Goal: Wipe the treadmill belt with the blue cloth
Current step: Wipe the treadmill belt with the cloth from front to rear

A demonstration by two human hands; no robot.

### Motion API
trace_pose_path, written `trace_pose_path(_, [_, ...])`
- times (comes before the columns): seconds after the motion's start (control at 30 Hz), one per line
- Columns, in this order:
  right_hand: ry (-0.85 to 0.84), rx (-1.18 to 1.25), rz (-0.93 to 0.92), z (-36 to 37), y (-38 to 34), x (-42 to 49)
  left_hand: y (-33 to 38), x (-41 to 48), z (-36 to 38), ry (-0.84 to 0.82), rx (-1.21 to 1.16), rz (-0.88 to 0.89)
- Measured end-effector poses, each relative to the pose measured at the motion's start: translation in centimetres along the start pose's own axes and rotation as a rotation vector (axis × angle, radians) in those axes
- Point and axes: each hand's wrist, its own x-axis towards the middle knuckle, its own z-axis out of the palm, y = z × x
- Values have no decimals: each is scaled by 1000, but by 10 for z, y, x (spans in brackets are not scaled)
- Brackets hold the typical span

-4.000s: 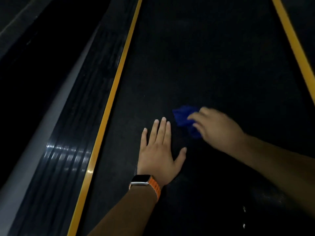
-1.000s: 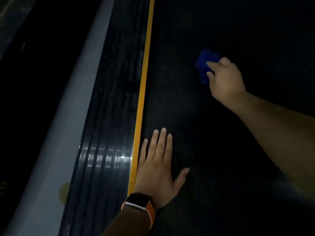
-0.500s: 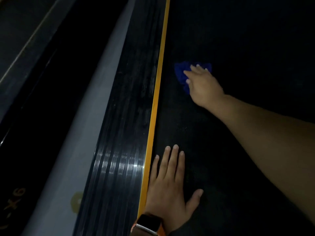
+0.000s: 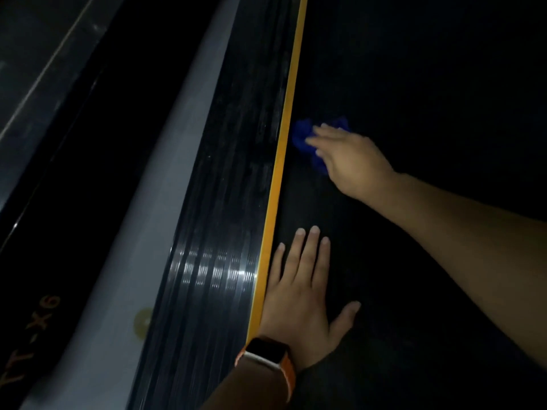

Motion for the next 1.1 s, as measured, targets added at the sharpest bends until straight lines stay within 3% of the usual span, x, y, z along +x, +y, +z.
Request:
trace_pose_path(0.13, [-241,40,-300,-23,-19,-78,0,0,0,6,-20,-16])
trace_pose_path(0.17, [-231,11,-301,-29,-8,-71,1,-1,0,11,-24,-11])
trace_pose_path(0.27, [-51,-24,80,-21,17,-34,0,-1,1,25,-17,-6])
trace_pose_path(0.33, [47,-23,217,-4,-4,-34,-2,-1,2,34,-11,-10])
trace_pose_path(0.43, [-36,8,29,9,-48,-78,1,-3,5,46,-11,-7])
trace_pose_path(0.53, [-179,-95,-166,-20,-30,-94,3,-7,1,41,-9,-23])
trace_pose_path(0.57, [-167,-139,-111,-29,-13,-90,3,-7,-1,32,0,-25])
trace_pose_path(0.67, [13,-149,359,-45,32,-89,4,-5,-10,5,54,17])
trace_pose_path(0.73, [110,-97,455,-31,7,-95,-12,-5,-20,33,117,51])
trace_pose_path(0.83, [100,-36,204,4,-73,-128,-55,-18,-30,118,84,-38])
trace_pose_path(0.9, [-39,50,22,5,-109,-154,-79,-34,-31,121,14,-133])
trace_pose_path(0.97, [-107,-12,-93,-11,-85,-150,-85,-41,-29,123,-30,-151])
trace_pose_path(1.0, [-114,-44,-46,-17,-63,-138,-84,-40,-29,114,-38,-144])
trace_pose_path(1.1, [35,-77,387,-31,-4,-109,-83,-36,-30,90,-40,-146])
